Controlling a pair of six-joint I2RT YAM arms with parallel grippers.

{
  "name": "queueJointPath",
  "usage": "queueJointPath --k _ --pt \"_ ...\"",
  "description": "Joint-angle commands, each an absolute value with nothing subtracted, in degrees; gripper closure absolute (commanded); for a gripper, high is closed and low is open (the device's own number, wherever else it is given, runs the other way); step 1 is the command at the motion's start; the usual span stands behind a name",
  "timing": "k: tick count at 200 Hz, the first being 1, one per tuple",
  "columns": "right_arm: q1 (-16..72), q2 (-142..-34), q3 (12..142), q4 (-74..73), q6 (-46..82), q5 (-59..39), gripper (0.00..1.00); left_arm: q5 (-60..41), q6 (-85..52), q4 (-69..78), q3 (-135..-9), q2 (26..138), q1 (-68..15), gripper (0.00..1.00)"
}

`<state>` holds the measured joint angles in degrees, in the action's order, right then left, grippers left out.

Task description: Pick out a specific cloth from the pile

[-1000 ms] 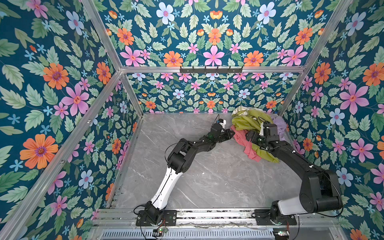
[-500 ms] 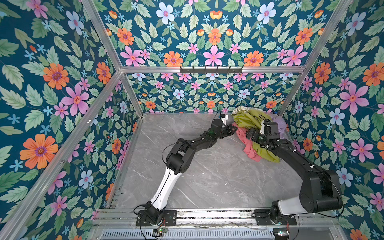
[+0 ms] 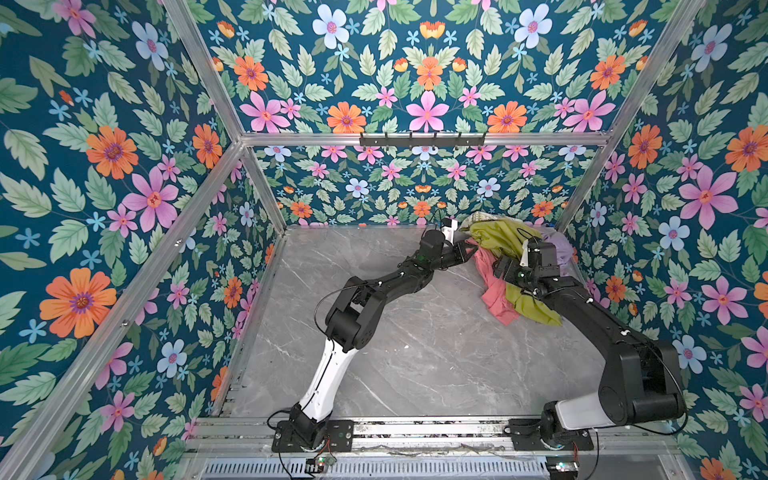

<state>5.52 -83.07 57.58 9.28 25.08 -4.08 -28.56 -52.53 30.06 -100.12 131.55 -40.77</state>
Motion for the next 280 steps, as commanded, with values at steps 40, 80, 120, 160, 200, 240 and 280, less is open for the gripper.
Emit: queueJointPath --k 40,80,120,160,200,240,280 --pt "5.6 -82.7 56.8 9.2 24.6 -3.2 0.01 -28.4 -51.8 34.9 -98.5 128.4 -40.7 1.0" --pt "5.6 -82.4 56.2 9.0 24.7 -3.1 0.01 -28.3 -51.8 35.7 -97.5 127.2 -40.7 1.0" --pt "5.5 -82.0 55.8 8.9 24.8 -2.9 0.01 -28.1 -52.0 35.9 -96.8 126.3 -40.6 1.0" --pt "5.6 -81.9 55.7 8.8 24.7 -3.0 0.01 -27.9 -52.1 36.5 -95.8 125.2 -40.3 1.0" --pt "5.6 -81.7 55.8 8.9 24.7 -3.0 0.01 -27.6 -52.1 37.2 -95.0 124.5 -39.8 1.0" --pt "5.5 -81.1 55.8 8.8 24.7 -3.0 0.01 -27.9 -52.5 37.2 -94.9 123.7 -39.8 1.0" --pt "5.5 -81.2 56.3 9.1 24.4 -3.0 0.01 -27.8 -52.6 37.4 -94.7 123.1 -39.7 1.0"
